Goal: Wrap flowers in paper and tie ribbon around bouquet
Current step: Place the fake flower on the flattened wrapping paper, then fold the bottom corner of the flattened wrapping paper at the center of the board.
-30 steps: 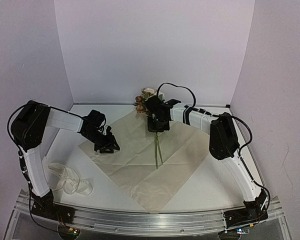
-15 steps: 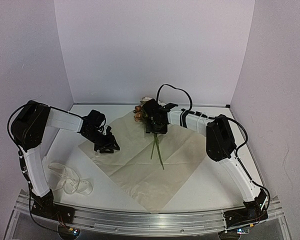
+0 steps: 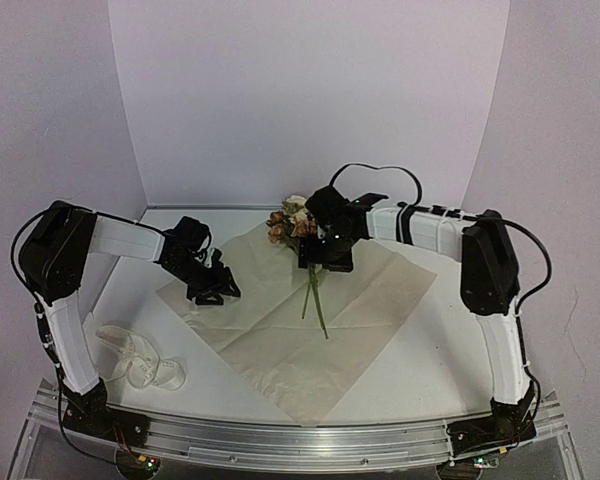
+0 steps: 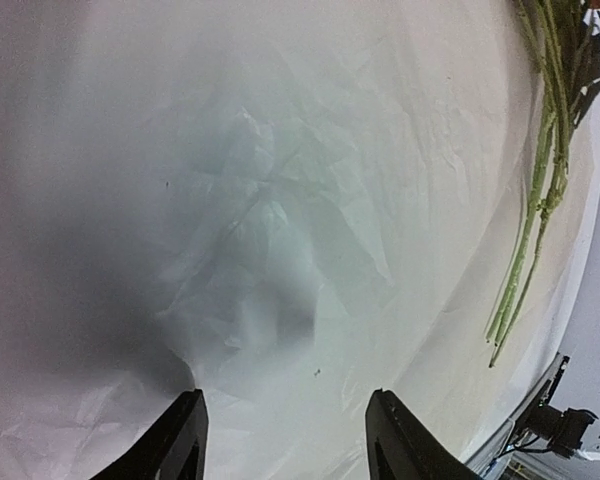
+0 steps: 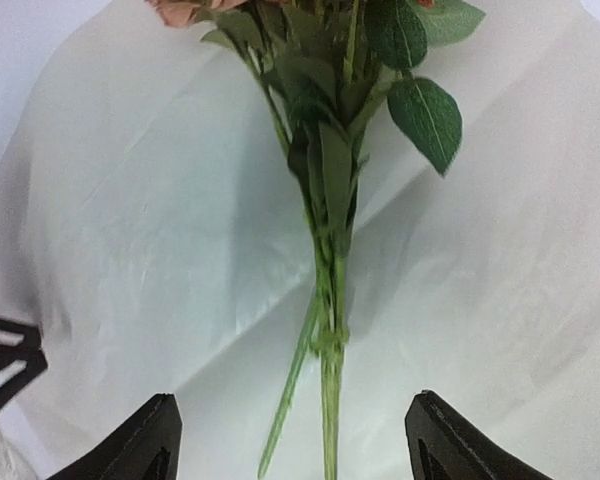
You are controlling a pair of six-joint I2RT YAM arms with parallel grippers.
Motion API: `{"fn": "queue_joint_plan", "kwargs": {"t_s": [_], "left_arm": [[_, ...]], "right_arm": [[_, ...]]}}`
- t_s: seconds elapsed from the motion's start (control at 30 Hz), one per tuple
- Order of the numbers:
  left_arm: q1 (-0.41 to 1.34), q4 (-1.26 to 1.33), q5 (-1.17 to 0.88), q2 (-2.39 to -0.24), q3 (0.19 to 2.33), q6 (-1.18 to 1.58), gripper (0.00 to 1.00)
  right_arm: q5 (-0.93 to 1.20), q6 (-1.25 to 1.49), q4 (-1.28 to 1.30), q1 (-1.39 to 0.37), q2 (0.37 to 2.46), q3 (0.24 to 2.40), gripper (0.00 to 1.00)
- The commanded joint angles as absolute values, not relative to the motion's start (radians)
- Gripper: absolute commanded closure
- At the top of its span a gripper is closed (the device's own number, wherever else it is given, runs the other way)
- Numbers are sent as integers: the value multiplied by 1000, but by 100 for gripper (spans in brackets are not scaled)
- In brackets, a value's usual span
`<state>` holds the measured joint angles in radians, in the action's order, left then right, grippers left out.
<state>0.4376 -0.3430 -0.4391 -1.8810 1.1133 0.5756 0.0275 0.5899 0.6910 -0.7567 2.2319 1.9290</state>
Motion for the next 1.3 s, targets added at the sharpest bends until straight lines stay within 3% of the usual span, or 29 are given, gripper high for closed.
{"fn": "queue_joint_plan", "kwargs": {"t_s": [0.0, 0.23, 0.43, 0.73, 1.03, 1.13, 1.27], "left_arm": [[459, -359, -391, -1733, 1110, 608, 40], [577, -348, -208, -1483, 835, 854, 33], [759, -273, -80, -1316, 628, 1147, 27], [874, -16, -27, -1272, 460, 1429, 21], [935, 223, 27, -1419, 398, 1650, 31], [945, 263, 27, -1466, 411, 1663, 39], [957, 210, 63, -1429, 427, 1654, 61]], "right_arm": [[166, 555, 687, -767, 1988, 1699, 20], [214, 468, 661, -829, 1757, 1369, 28], [204, 475, 605, -891, 1607, 1145, 29], [181, 644, 480, -926, 1456, 890, 29], [105, 708, 427, -943, 1358, 772, 30], [91, 693, 427, -950, 1335, 756, 31], [85, 604, 460, -960, 1304, 760, 32]]}}
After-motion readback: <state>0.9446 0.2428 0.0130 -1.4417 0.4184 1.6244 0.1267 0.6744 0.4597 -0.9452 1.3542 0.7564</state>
